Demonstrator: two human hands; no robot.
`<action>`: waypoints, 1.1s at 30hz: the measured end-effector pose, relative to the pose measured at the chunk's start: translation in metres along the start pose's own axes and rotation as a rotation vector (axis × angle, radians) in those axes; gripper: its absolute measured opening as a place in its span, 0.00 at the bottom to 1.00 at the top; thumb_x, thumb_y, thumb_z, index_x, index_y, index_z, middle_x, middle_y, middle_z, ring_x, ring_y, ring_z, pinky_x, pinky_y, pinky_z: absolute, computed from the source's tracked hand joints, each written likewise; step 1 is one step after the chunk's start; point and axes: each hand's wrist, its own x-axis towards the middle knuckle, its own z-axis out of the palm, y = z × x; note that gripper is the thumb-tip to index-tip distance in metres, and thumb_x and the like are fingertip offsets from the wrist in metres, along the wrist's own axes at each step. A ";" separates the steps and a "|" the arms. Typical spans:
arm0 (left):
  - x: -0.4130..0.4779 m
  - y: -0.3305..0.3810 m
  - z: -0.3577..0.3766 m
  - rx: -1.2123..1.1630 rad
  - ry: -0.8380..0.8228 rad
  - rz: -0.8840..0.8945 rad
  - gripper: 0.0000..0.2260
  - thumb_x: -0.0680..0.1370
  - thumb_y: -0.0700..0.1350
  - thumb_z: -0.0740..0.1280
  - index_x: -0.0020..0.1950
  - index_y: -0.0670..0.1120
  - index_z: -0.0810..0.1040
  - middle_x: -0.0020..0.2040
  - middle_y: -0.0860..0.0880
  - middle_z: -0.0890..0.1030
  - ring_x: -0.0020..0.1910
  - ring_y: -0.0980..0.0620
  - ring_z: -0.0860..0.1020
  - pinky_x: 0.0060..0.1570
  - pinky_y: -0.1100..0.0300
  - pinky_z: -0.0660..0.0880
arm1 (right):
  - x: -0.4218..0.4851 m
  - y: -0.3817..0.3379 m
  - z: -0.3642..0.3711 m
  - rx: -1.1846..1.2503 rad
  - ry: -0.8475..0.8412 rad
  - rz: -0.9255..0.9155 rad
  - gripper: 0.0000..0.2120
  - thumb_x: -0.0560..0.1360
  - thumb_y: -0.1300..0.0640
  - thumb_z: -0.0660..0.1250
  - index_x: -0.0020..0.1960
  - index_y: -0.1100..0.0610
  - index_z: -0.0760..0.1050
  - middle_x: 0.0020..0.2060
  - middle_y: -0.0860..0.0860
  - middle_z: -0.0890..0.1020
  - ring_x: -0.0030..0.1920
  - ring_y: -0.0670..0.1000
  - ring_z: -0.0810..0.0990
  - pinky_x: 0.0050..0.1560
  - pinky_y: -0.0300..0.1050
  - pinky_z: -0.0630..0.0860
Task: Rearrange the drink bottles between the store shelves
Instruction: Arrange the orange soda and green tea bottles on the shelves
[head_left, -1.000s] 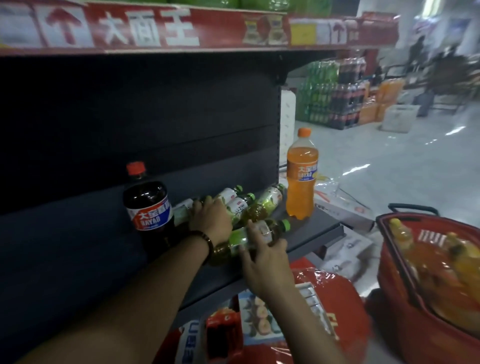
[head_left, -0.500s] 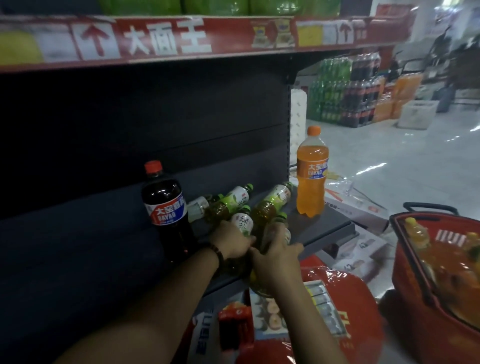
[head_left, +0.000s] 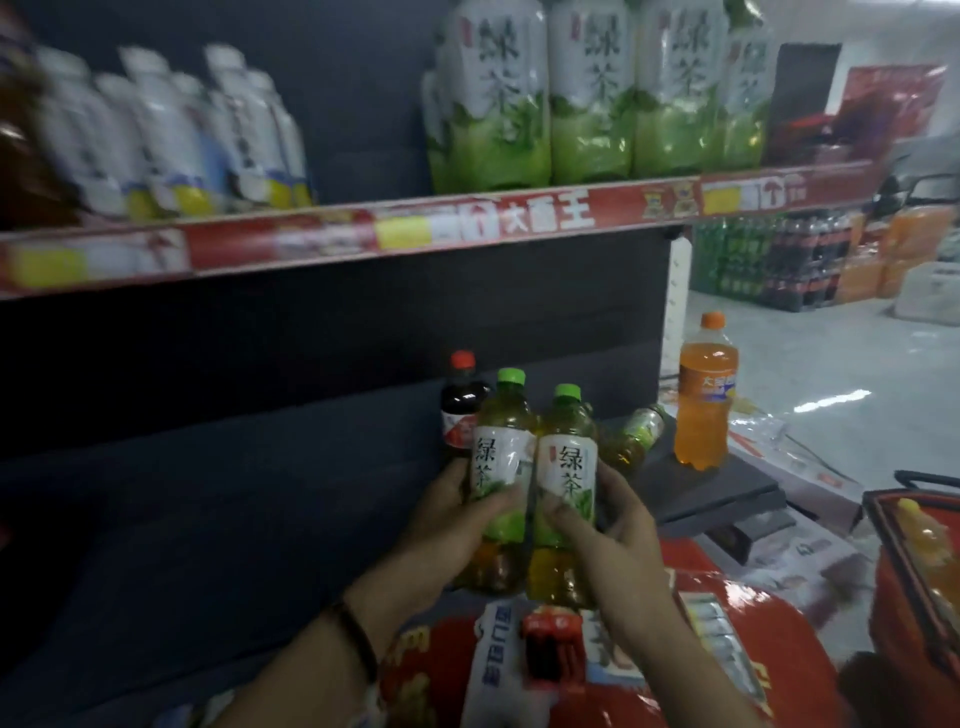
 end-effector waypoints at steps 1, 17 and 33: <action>-0.018 0.007 -0.015 -0.047 0.018 -0.001 0.13 0.80 0.47 0.75 0.65 0.56 0.83 0.52 0.58 0.89 0.51 0.56 0.88 0.53 0.55 0.84 | -0.012 -0.013 0.012 0.025 -0.016 -0.024 0.32 0.71 0.47 0.82 0.72 0.45 0.75 0.61 0.44 0.86 0.63 0.48 0.84 0.61 0.54 0.83; -0.237 0.116 -0.260 -0.052 0.554 0.421 0.14 0.80 0.40 0.75 0.65 0.46 0.83 0.58 0.46 0.89 0.58 0.46 0.87 0.52 0.54 0.85 | -0.138 -0.190 0.261 0.010 -0.563 -0.352 0.29 0.71 0.61 0.81 0.67 0.43 0.77 0.55 0.43 0.88 0.57 0.46 0.87 0.54 0.50 0.86; -0.236 0.231 -0.515 0.315 1.185 0.566 0.18 0.77 0.55 0.79 0.64 0.53 0.81 0.54 0.55 0.87 0.53 0.55 0.86 0.54 0.52 0.85 | -0.106 -0.326 0.575 -0.185 -0.561 -0.651 0.20 0.76 0.60 0.78 0.63 0.53 0.71 0.57 0.48 0.82 0.56 0.47 0.81 0.42 0.31 0.72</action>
